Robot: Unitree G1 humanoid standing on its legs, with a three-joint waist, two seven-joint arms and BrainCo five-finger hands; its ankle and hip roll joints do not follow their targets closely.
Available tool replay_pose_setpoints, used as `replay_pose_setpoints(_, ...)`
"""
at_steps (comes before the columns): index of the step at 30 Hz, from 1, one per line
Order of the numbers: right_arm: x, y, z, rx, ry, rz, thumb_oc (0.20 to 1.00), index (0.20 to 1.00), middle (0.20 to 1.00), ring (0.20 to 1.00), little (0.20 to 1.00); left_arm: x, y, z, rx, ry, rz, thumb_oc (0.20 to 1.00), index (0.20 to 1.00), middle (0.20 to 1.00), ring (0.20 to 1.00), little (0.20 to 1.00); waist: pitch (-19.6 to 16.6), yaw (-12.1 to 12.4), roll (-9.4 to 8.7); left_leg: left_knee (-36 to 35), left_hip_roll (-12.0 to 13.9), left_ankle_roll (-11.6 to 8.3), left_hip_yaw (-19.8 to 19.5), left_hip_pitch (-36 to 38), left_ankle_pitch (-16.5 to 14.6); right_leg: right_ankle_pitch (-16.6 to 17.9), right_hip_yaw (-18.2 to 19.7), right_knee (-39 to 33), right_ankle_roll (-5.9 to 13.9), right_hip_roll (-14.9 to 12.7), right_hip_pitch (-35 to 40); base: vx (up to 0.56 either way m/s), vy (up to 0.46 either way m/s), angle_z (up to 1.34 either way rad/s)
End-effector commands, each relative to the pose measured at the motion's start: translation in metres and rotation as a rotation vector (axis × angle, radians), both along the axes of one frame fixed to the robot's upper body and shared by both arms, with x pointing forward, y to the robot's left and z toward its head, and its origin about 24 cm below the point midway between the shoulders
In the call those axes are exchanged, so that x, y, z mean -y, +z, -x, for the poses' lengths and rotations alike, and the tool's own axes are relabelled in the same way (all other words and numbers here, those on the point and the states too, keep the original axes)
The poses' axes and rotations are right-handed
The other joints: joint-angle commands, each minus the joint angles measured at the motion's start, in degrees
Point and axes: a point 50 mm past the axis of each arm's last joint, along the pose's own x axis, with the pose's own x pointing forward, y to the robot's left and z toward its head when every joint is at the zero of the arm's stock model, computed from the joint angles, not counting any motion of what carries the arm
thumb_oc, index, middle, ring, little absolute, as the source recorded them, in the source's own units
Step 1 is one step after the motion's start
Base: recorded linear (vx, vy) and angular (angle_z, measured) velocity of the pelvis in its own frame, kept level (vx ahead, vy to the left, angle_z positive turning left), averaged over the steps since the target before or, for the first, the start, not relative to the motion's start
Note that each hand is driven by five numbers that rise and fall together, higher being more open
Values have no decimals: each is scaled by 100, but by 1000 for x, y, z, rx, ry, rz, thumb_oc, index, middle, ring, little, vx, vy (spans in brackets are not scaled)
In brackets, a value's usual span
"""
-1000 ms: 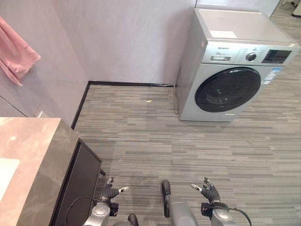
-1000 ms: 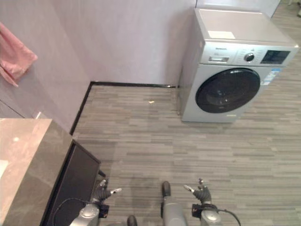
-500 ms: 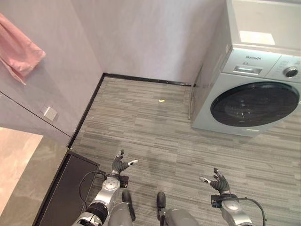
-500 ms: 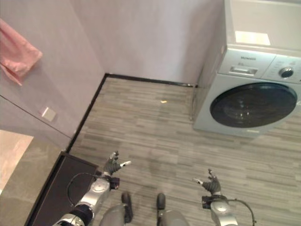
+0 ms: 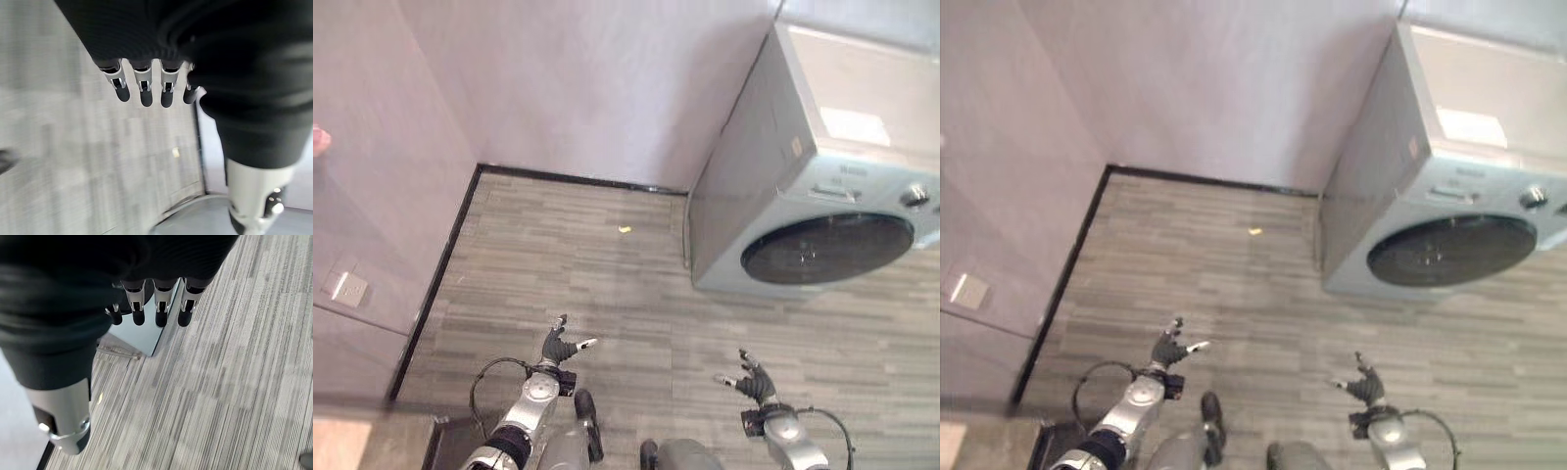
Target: Put brush and paste in cup on sink, flatten towel.
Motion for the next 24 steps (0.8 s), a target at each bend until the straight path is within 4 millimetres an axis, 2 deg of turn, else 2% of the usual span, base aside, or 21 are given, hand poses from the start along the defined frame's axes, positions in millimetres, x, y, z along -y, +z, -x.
replay_pose_setpoints(1,1,15,-21,92,24,11,1000,1000,1000,1000,1000,0,10,-5,65,-73,-74,1000,1000,1000,1000,1000,8,62,164,281,248,-210,-289,-21,-155,1430,210,-1535,262,289,34,276,185,24)
replay_pose_setpoints(2,-1,15,-21,94,27,8,1000,1000,1000,1000,1000,-2,8,-4,54,-68,-82,1000,1000,1000,1000,1000,-5,72,165,207,227,-218,-266,88,-170,1411,23,-1745,255,170,-8,200,113,28)
replay_pose_setpoints(3,-1,15,-21,93,27,8,1000,1000,1000,1000,1000,-2,8,-4,54,-68,-82,1000,1000,1000,1000,1000,14,53,165,195,219,-219,-286,116,-168,1401,3,-1751,255,162,26,300,18,42)
replay_pose_setpoints(4,-2,14,-20,92,19,-4,1000,1000,1000,1000,1000,-6,1,1,29,-47,-98,1000,1000,1000,1000,1000,-81,63,164,9,215,-314,-300,319,-231,1409,-354,-2572,272,-153,-77,325,-37,52)
replay_pose_setpoints(6,-2,12,-18,85,7,-7,1000,1000,1000,1000,1000,-5,-3,4,11,-39,-83,1000,1000,1000,1000,1000,-92,-11,130,8,112,-375,-474,522,-288,1625,-194,-3245,359,-184,-192,334,-45,51)
replay_pose_setpoints(7,-2,12,-18,84,7,-7,1000,1000,1000,1000,1000,-5,-3,4,10,-39,-83,1000,1000,1000,1000,1000,-79,-18,142,12,121,-377,-486,542,-302,1630,-210,-3272,360,-176,-152,239,-49,59)
replay_pose_setpoints(9,-1,10,-13,73,-7,-6,1000,1000,1000,1000,1000,-2,-2,4,15,-55,-81,1000,1000,1000,1000,1000,-72,-101,119,50,63,-432,-706,734,-395,1977,85,-3769,474,-302,-314,364,-80,77)
replay_pose_setpoints(10,2,7,-9,57,-14,-2,1000,1000,1000,1000,1000,0,-3,4,13,-66,-84,1000,1000,1000,1000,1000,-74,-179,99,85,20,-463,-915,904,-496,2200,364,-4006,576,-359,-413,460,-103,108)
replay_pose_setpoints(12,7,1,4,15,-33,-2,1000,1000,1000,1000,1000,5,-5,6,5,-89,-83,1000,1000,1000,1000,1000,-175,-230,52,199,-88,-518,-1290,1073,-636,2204,638,-3944,594,-298,-282,452,-179,150)
replay_pose_setpoints(14,7,-2,6,0,-32,-1,1000,1000,1000,1000,1000,5,-8,8,-5,-72,-81,1000,1000,1000,1000,1000,-280,-194,13,269,-77,-566,-1415,1110,-666,2305,490,-3983,542,-293,-128,302,-212,131)
replay_pose_setpoints(17,11,-1,5,-8,-8,16,1000,1000,1000,1000,1000,-1,-14,17,-35,-33,-59,1000,1000,1000,1000,1000,-426,-95,22,297,43,-680,-1563,1144,-549,2256,224,-4065,447,-229,86,216,-218,67)
replay_pose_setpoints(19,14,0,5,-8,-1,27,1000,1000,1000,1000,1000,-7,-19,23,-64,-9,-58,1000,1000,1000,1000,1000,-491,-37,35,288,218,-824,-1680,1146,-407,2131,20,-4167,346,-121,237,171,-260,34)
replay_pose_setpoints(24,22,3,4,-2,-9,72,1000,1000,1000,1000,1000,-12,-25,29,-99,26,-51,1000,1000,1000,1000,1000,-493,6,39,496,457,-1018,-1780,1082,-188,1880,-136,-4200,161,96,385,93,-181,9)
